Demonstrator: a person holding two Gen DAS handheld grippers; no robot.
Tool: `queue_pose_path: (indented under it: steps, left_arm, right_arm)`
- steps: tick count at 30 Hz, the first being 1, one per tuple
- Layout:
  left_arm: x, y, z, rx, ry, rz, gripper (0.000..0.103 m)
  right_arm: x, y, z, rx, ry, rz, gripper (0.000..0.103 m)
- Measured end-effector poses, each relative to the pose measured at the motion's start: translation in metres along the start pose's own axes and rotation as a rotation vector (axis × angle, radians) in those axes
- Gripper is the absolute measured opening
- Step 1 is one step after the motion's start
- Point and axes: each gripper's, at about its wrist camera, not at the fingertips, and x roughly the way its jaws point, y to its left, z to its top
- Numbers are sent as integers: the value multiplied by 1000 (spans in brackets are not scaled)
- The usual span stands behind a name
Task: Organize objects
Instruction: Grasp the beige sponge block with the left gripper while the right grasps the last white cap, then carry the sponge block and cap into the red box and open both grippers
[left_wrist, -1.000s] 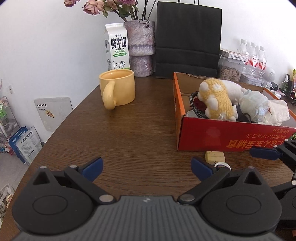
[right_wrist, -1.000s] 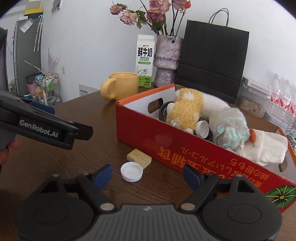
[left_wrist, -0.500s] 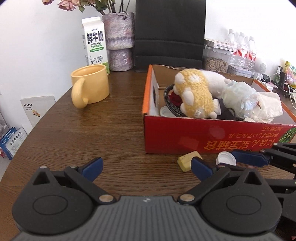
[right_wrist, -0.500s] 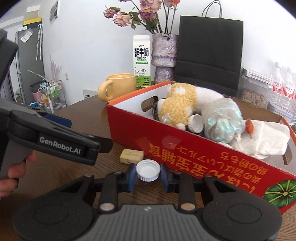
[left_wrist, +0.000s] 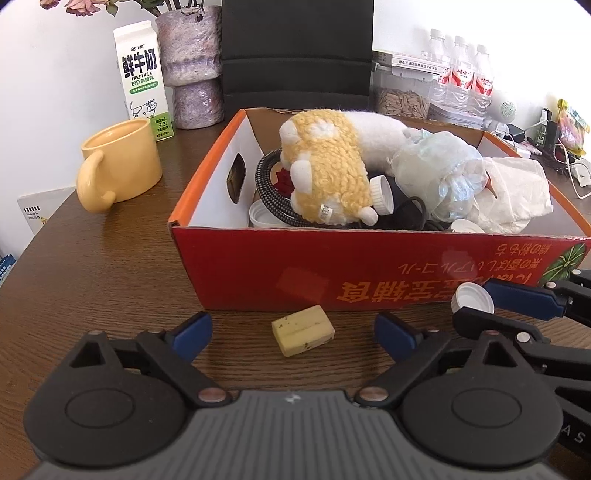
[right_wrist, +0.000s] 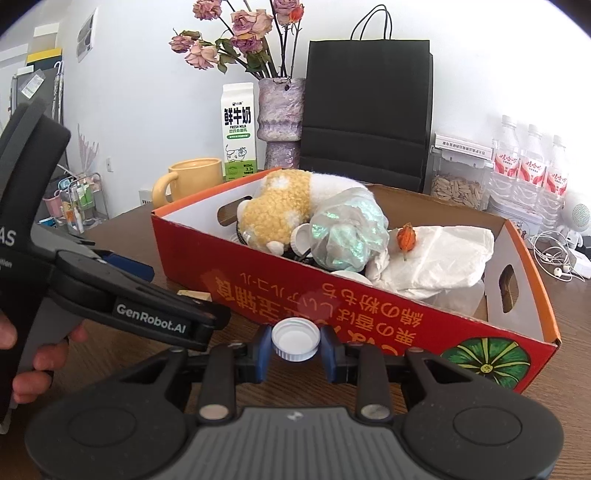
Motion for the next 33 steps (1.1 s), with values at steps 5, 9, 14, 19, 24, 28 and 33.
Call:
queue_pose_path:
  steps: [5, 9, 14, 19, 24, 28, 33]
  left_arm:
    - [-7, -4, -1, 13, -11, -19, 36]
    - [-22, -5, -2, 29, -42, -17, 36]
    - [-53, -4, 6, 28, -120, -30, 36]
    - [-75, -9, 29, 32, -210, -36, 36]
    - [-76, -18, 55, 46, -259, -37, 36]
    - [-65, -24, 74, 44, -280, -43, 36]
    - [-42, -34, 94, 49, -288, -57, 36]
  right_arm:
    - [-3, -1, 0, -3, -10, -5, 28]
    - [-10, 1, 0, -16, -30, -7, 28]
    - [-28, 3, 11, -22, -89, -8, 28]
    - [-39, 0, 27, -36, -150, -26, 28]
    - [-40, -14, 47, -31, -199, -59, 28]
    - [-32, -31, 61, -20, -218, -88, 28]
    - [-17, -54, 71, 3, -226, -107, 28]
